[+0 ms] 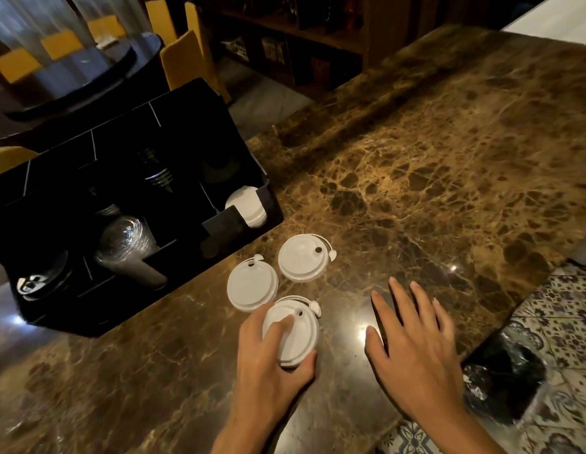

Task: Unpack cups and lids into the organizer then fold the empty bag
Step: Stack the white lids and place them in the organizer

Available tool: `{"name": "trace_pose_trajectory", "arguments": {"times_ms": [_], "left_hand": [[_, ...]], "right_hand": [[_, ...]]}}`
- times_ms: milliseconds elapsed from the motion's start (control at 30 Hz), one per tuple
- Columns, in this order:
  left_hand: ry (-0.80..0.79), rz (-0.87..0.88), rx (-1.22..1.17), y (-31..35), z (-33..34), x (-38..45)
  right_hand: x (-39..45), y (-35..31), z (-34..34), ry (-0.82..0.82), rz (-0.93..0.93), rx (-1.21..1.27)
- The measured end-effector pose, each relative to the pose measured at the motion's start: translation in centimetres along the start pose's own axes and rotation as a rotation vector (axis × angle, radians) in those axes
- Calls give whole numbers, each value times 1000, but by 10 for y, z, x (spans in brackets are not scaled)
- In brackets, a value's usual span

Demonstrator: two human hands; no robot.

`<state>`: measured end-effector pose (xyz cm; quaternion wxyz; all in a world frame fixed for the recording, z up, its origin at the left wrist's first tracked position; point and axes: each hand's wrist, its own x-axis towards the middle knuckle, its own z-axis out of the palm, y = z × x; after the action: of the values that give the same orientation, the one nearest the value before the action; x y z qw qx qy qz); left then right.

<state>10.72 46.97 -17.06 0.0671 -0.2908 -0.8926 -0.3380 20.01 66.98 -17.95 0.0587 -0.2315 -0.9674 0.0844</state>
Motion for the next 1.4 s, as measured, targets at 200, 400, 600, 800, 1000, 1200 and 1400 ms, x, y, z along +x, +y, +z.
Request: {"name": "trace_pose_trajectory", "arguments": {"times_ms": [200, 400, 600, 800, 1000, 1200, 1400], "left_hand": [[-44, 41, 37, -3, 1, -3], [15, 69, 44, 8, 0, 5], [342, -206, 48, -11, -27, 44], [275, -301, 134, -20, -8, 75], [207, -324, 178, -29, 1, 72], [208, -269, 186, -28, -3, 74], [197, -254, 84, -28, -13, 74]], "right_hand": [[0, 0, 0, 6, -1, 8], [-1, 0, -1, 7, 6, 10], [1, -2, 1, 61, 30, 38], [3, -3, 4, 64, 40, 29], [4, -3, 2, 78, 52, 38], [6, -6, 1, 90, 56, 39], [5, -2, 7, 115, 45, 62]]}}
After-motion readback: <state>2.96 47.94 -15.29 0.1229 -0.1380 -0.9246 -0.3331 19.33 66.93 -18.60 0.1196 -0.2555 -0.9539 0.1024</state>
